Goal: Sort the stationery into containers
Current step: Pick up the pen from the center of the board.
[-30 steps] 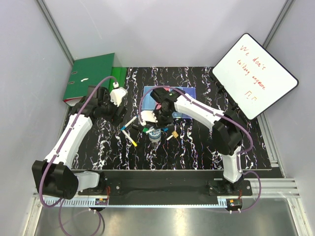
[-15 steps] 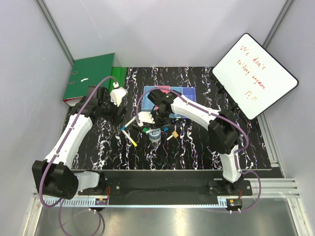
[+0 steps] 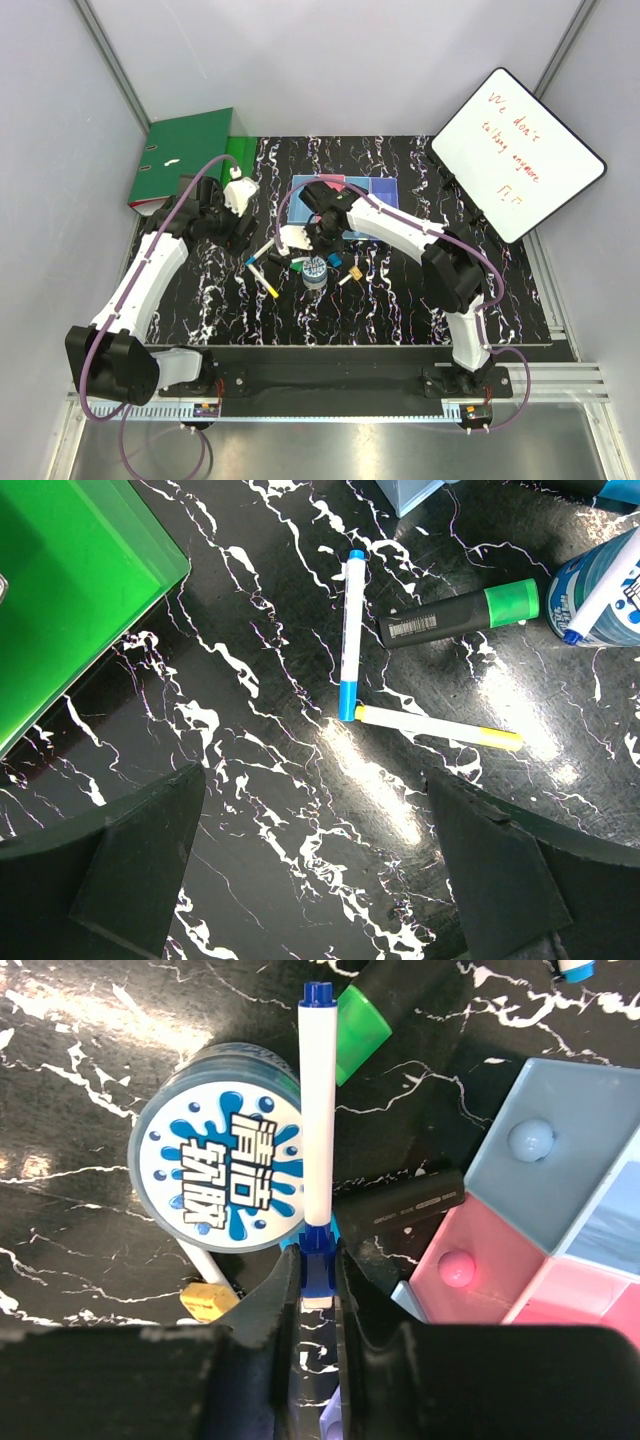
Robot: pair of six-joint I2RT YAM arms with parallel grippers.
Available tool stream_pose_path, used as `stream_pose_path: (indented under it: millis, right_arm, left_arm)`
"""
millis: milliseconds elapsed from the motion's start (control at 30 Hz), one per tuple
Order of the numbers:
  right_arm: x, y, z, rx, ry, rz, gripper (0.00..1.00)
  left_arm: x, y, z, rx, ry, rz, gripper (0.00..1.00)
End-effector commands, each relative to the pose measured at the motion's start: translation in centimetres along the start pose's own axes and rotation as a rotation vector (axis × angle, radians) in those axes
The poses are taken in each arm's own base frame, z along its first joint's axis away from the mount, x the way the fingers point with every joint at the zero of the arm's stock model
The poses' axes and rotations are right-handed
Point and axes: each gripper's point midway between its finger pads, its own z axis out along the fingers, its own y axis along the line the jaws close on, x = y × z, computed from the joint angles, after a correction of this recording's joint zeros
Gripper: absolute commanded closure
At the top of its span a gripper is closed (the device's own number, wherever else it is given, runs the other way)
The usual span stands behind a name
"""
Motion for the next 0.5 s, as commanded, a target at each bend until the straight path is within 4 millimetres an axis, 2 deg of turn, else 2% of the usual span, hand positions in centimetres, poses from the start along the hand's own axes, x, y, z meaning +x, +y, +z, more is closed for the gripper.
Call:
stream_pose_path:
  millis: [0,100,267,367,467]
  right_arm:
    - [-0.8,-0.2,-0.5,0.027,-0.019,0.000,0.89]
    - [-1.4,-1.6,-2.1,0.097,-0.023,0.070,0.98]
    - [-2.9,-4.1,-6.0,0.209,-0.116,0.326,1.00]
    - [-2.2,-5.6,-7.7,0.283,-0.146,0.488,1.00]
    - [-0.4,-7.5,-9.0,0.373,-0.152,0.640,1.00]
  left_arm:
    - [-1.5,0.4,-0.1,-0.014,-0.058,0.021,0.01]
    - [-1.5,0.5,-0.3,-0.023,-0.058,0.022,0.01]
    - [-1.7,0.4,-0.7,-0.027,-0.071,0.027,0.01]
    - [-1.6,0.3,-0.8,-0.024,-0.074,0.024,0.01]
    - [-1.5,0.0,-0.7,-0.015,-0.075,0.021,0.01]
